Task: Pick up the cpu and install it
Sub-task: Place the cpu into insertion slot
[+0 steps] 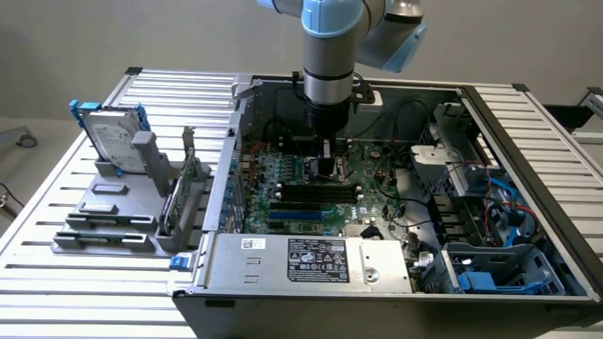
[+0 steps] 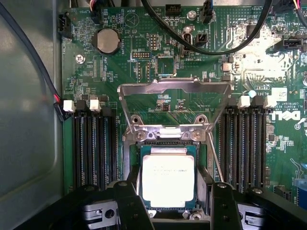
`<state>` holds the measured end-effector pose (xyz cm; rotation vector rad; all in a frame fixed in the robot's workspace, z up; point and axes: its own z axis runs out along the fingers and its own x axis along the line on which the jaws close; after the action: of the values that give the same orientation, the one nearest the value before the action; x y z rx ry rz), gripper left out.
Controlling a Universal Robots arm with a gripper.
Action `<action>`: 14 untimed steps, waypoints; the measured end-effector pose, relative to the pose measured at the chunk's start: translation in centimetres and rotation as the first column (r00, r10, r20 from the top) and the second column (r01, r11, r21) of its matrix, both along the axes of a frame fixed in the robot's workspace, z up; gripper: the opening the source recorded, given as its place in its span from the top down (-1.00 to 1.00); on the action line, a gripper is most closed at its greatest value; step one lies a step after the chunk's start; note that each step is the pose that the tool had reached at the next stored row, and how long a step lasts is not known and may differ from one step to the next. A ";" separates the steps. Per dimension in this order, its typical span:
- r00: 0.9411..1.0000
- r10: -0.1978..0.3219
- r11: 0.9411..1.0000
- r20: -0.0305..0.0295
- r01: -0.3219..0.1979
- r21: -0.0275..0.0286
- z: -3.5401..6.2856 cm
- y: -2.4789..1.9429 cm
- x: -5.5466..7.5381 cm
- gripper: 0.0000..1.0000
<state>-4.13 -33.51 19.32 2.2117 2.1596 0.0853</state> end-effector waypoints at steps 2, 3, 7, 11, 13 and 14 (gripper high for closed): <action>1.000 0.000 1.000 0.000 0.000 0.000 0.00 0.00 0.0 -0.09; 1.000 0.000 1.000 0.000 0.000 0.000 0.00 0.00 0.0 -0.09; 1.000 0.000 1.000 0.000 0.000 0.000 -0.01 0.00 0.0 -0.09; 1.000 0.000 1.000 0.001 0.000 0.001 -0.04 0.02 0.0 -0.24; 1.000 0.000 1.000 0.000 0.000 0.000 -0.01 0.00 0.0 -0.24; 1.000 0.000 1.000 0.000 0.000 0.000 -0.01 0.01 0.0 -0.24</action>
<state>-4.12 -33.51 19.31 2.2117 2.1599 0.0856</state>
